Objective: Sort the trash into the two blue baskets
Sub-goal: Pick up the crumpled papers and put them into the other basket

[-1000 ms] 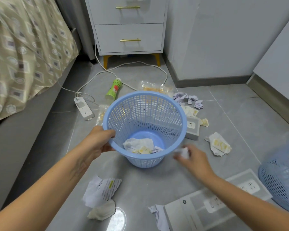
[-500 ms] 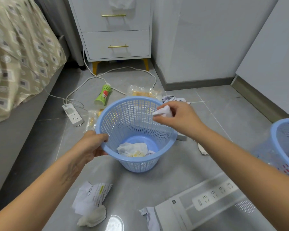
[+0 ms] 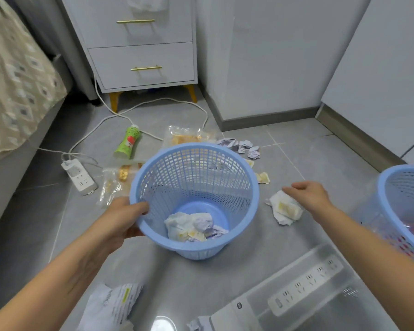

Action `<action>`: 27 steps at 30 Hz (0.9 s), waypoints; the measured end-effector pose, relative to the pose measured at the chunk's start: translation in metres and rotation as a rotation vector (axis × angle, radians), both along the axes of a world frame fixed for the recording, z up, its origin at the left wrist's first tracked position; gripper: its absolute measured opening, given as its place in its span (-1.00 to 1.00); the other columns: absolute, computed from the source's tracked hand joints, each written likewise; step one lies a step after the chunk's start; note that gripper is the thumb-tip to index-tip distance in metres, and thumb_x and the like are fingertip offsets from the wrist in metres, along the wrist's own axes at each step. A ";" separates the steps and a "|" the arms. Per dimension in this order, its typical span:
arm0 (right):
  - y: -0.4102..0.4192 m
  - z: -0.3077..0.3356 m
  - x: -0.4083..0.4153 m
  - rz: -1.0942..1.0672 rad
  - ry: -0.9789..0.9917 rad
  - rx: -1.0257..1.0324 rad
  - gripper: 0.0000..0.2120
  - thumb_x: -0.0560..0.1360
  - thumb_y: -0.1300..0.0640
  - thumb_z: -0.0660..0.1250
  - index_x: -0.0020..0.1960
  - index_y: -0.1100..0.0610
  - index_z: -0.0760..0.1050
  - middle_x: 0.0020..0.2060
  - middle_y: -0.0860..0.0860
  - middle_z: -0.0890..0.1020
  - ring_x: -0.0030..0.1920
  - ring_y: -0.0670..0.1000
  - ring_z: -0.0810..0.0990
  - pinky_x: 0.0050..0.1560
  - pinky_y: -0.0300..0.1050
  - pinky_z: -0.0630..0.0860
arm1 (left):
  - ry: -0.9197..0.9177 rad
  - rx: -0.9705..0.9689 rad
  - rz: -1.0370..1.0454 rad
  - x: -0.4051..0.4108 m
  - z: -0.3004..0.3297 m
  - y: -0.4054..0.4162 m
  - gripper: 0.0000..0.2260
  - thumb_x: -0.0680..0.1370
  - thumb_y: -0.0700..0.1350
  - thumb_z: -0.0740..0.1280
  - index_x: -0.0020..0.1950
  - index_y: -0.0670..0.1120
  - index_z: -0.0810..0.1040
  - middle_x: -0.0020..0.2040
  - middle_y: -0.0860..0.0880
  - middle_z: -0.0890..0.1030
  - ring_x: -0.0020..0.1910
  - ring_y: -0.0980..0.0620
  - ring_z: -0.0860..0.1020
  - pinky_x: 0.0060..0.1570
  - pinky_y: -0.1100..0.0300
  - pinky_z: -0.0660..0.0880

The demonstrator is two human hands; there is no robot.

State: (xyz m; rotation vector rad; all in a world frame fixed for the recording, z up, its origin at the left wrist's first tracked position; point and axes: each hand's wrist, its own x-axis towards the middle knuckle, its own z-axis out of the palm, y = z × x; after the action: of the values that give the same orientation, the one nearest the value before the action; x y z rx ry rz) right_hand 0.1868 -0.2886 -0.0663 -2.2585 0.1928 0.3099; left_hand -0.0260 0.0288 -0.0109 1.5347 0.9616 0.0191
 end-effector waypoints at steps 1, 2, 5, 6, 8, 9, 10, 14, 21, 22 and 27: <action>-0.007 -0.012 -0.001 0.045 0.040 -0.103 -0.45 0.39 0.01 0.46 0.28 0.26 0.46 0.27 0.16 0.53 0.28 0.15 0.48 0.31 -0.02 0.34 | 0.000 0.004 0.000 -0.001 0.001 0.001 -0.86 0.52 -0.35 0.22 -0.16 -0.17 0.50 -0.28 -0.15 0.55 -0.39 -0.06 0.55 -0.60 0.27 0.48; -0.015 -0.024 0.000 0.080 0.060 -0.200 -0.41 0.39 -0.02 0.45 0.32 0.25 0.43 0.29 0.17 0.50 0.30 0.17 0.45 0.32 0.00 0.33 | -0.002 0.002 -0.005 0.000 0.001 0.000 -0.86 0.53 -0.35 0.22 -0.16 -0.16 0.50 -0.28 -0.14 0.55 -0.43 -0.04 0.57 -0.60 0.27 0.48; -0.022 -0.049 0.004 0.170 0.044 -0.379 -0.32 0.39 -0.08 0.43 0.38 0.21 0.33 0.30 0.20 0.48 0.33 0.20 0.41 0.33 0.03 0.28 | 0.000 -0.006 -0.013 0.003 -0.002 -0.002 -0.86 0.53 -0.34 0.22 -0.14 -0.16 0.52 -0.28 -0.14 0.57 -0.54 0.07 0.57 -0.58 0.26 0.50; -0.020 -0.055 0.005 0.187 0.030 -0.404 -0.30 0.39 -0.09 0.43 0.40 0.21 0.30 0.31 0.20 0.47 0.34 0.20 0.40 0.33 0.03 0.26 | 0.005 -0.001 -0.016 0.003 -0.003 -0.002 -0.86 0.53 -0.34 0.22 -0.13 -0.16 0.52 -0.27 -0.14 0.58 -0.51 0.04 0.58 -0.58 0.26 0.50; -0.014 -0.064 0.007 0.197 -0.003 -0.433 -0.26 0.40 -0.10 0.41 0.43 0.22 0.24 0.34 0.20 0.43 0.36 0.19 0.36 0.33 0.01 0.22 | 0.014 0.011 -0.015 0.003 -0.003 -0.003 -0.87 0.54 -0.33 0.22 -0.11 -0.16 0.53 -0.24 -0.16 0.58 -0.39 -0.04 0.57 -0.57 0.25 0.52; -0.010 -0.068 0.009 0.199 -0.019 -0.432 -0.26 0.41 -0.10 0.41 0.43 0.23 0.23 0.34 0.20 0.43 0.37 0.19 0.36 0.32 0.01 0.22 | 0.017 0.019 -0.016 0.002 -0.003 -0.002 -0.87 0.54 -0.33 0.22 -0.10 -0.17 0.53 -0.23 -0.17 0.58 -0.34 -0.08 0.56 -0.56 0.24 0.53; -0.008 -0.072 0.011 0.208 -0.035 -0.434 -0.30 0.42 -0.08 0.40 0.41 0.23 0.25 0.33 0.20 0.44 0.36 0.19 0.37 0.30 0.01 0.24 | 0.021 0.027 -0.018 0.001 -0.004 -0.003 -0.88 0.53 -0.33 0.22 -0.10 -0.17 0.53 -0.21 -0.17 0.59 -0.31 -0.10 0.56 -0.55 0.23 0.54; -0.005 -0.091 0.006 0.385 0.020 -0.583 -0.46 0.43 -0.08 0.34 0.35 0.07 0.34 0.28 0.15 0.46 0.29 0.21 0.38 0.21 0.00 0.35 | 0.031 0.044 -0.023 -0.001 -0.004 -0.004 -0.88 0.53 -0.32 0.22 -0.08 -0.18 0.54 -0.20 -0.18 0.60 -0.31 -0.08 0.57 -0.53 0.23 0.54; -0.009 -0.098 0.000 0.427 -0.131 -0.573 -0.73 0.45 0.08 0.34 0.12 0.16 0.53 0.03 0.20 0.60 0.07 0.23 0.54 -0.07 -0.06 0.45 | 0.033 0.055 -0.017 -0.001 -0.002 -0.007 -0.88 0.53 -0.34 0.21 -0.11 -0.21 0.53 -0.26 -0.15 0.58 -0.41 -0.01 0.56 -0.56 0.28 0.49; -0.009 -0.096 -0.002 0.393 -0.140 -0.526 -0.73 0.46 0.08 0.34 0.09 0.20 0.52 0.02 0.22 0.61 0.06 0.23 0.55 -0.11 -0.07 0.41 | 0.034 0.055 -0.017 -0.001 -0.002 -0.007 -0.88 0.53 -0.33 0.21 -0.09 -0.21 0.53 -0.25 -0.15 0.57 -0.38 -0.04 0.54 -0.56 0.28 0.50; -0.014 -0.076 -0.004 0.131 -0.052 -0.089 -0.71 0.38 -0.05 0.44 -0.15 0.19 0.56 -0.20 0.15 0.63 -0.05 0.18 0.61 -0.15 -0.10 0.40 | 0.034 0.042 -0.007 -0.001 -0.001 -0.009 -0.88 0.53 -0.33 0.21 -0.05 -0.23 0.53 -0.21 -0.18 0.59 -0.30 -0.09 0.56 -0.54 0.25 0.54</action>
State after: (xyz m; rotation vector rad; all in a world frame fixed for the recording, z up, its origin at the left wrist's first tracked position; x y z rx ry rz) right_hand 0.1828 -0.3024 -0.1427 -2.3696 0.0317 0.3174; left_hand -0.0272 0.0199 -0.0121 1.5810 0.9884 0.0083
